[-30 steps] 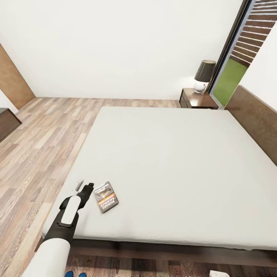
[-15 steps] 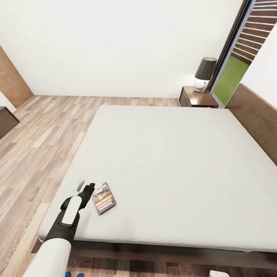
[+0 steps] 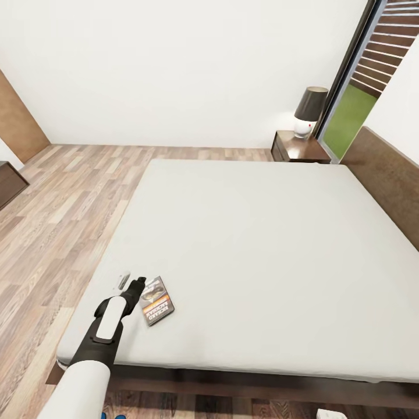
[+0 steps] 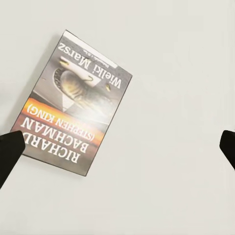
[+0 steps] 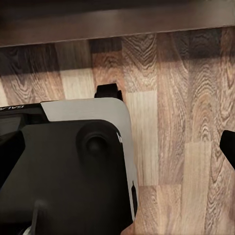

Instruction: In the bedroom, move the book from the bed onto either nightstand, and place the two sandals side by side next to the bed.

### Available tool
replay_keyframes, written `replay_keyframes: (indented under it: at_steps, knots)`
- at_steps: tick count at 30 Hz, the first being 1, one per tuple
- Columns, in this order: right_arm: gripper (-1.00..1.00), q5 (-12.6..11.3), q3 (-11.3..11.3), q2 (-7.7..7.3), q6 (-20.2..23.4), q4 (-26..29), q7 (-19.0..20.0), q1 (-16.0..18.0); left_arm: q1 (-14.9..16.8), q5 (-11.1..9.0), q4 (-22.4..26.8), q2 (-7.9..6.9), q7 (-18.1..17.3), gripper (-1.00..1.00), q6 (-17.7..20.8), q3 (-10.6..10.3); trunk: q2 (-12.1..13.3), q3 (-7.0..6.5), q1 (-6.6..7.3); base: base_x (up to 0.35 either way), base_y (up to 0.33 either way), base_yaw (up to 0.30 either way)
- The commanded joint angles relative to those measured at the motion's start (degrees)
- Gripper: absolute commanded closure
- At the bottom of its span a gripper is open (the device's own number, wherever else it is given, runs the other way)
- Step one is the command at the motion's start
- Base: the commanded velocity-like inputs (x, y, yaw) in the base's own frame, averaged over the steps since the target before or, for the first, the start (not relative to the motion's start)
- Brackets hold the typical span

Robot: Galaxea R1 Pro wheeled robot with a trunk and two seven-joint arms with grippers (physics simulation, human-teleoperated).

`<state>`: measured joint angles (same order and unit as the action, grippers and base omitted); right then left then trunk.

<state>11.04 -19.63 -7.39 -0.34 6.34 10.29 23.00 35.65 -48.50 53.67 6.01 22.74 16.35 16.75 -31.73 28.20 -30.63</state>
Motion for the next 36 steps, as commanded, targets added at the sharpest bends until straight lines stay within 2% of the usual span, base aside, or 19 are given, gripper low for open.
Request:
replay_keyframes:
  at_steps: [1, 36]
  knots:
    - [-1.0, 0.56, -0.5, 0.0, -0.04, 0.03, 0.25, 0.03, 0.03, -0.44, 0.12, 0.06, 0.28, -1.0, 0.26, 0.18, -0.07, 0.07, -0.02, 0.0, 0.0, 0.0]
    - [-1.0, 0.56, -0.5, 0.0, -0.01, 0.02, 0.24, 0.03, 0.03, -0.45, 0.12, 0.06, 0.2, -1.0, 0.26, 0.21, -0.07, 0.07, -0.02, 0.107, 0.02, 0.0]
